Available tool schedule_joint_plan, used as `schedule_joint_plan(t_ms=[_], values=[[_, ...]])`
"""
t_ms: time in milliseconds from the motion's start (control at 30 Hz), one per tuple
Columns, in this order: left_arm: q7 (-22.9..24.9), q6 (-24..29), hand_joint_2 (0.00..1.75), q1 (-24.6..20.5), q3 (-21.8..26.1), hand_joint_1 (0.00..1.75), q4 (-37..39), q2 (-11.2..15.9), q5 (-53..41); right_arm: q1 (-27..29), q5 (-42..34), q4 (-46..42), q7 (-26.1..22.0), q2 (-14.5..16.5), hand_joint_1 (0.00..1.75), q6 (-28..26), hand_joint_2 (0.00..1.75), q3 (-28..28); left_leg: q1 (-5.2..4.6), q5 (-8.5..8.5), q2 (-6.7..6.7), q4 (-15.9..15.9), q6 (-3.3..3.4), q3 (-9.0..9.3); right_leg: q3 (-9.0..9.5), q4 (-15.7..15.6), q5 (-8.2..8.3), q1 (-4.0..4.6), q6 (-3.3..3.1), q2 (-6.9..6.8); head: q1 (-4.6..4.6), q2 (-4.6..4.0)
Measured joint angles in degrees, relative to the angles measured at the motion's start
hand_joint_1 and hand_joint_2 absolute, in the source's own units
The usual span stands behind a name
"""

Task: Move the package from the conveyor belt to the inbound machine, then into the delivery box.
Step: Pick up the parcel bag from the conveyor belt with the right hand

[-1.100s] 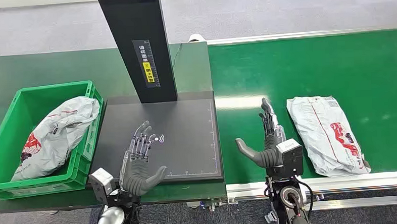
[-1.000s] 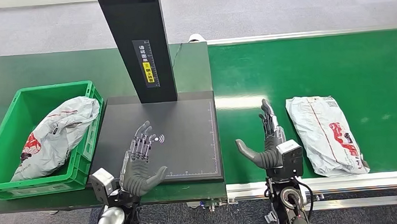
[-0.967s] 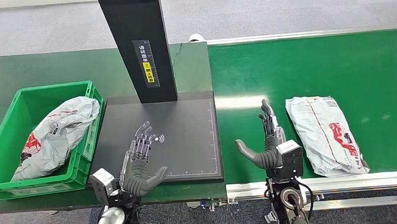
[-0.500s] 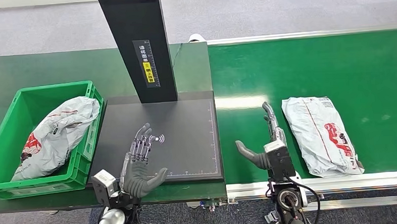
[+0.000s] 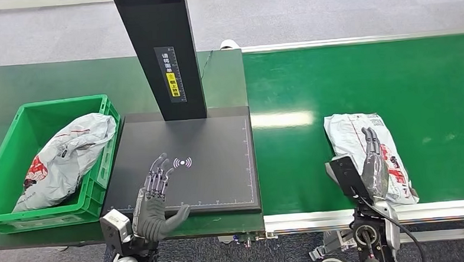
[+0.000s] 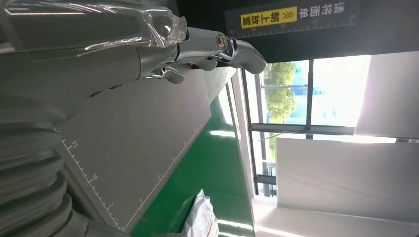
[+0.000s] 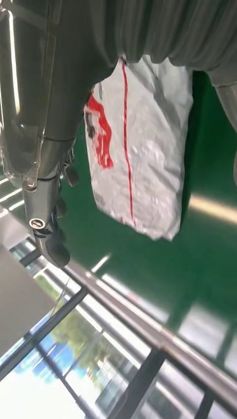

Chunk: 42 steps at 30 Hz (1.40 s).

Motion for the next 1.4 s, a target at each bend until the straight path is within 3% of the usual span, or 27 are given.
schedule_joint_plan(t_ms=[467,700,1233,1400], values=[[1.99,0.99,1.75,1.14,0.9,0.0,-1.01,0.21,-2.37,-0.7,4.78,5.96,10.61,-0.8,0.0,13.33,1.75,-0.2,0.0,0.01,-0.04,0.0,0.0,0.0,0.04,0.0,0.0,0.0,0.0,0.0,-0.01,0.0],[3.21,1.6,1.75,0.47,0.85,0.0,-0.08,0.19,-2.54,-1.72,9.4,12.5,10.9,-1.88,0.0,18.29,1.75,3.38,0.0,0.01,-0.04,0.0,0.0,0.01,0.03,0.0,0.0,0.0,0.0,-0.01,0.01,0.0],[3.35,1.78,1.75,-0.29,0.79,0.0,1.55,0.19,-2.59,-2.74,9.92,17.85,10.62,-2.97,0.0,18.52,1.75,6.09,0.0,0.01,-0.04,0.0,0.0,0.0,0.03,0.0,0.0,0.0,0.0,-0.01,0.0,0.0],[3.94,1.8,1.75,0.81,0.86,0.0,0.73,0.18,-2.54,-3.43,6.49,17.1,4.28,-2.75,0.0,10.8,1.75,5.8,0.0,0.01,-0.01,0.0,0.0,-0.01,0.02,0.01,0.0,0.0,0.0,0.0,-0.01,0.0]])
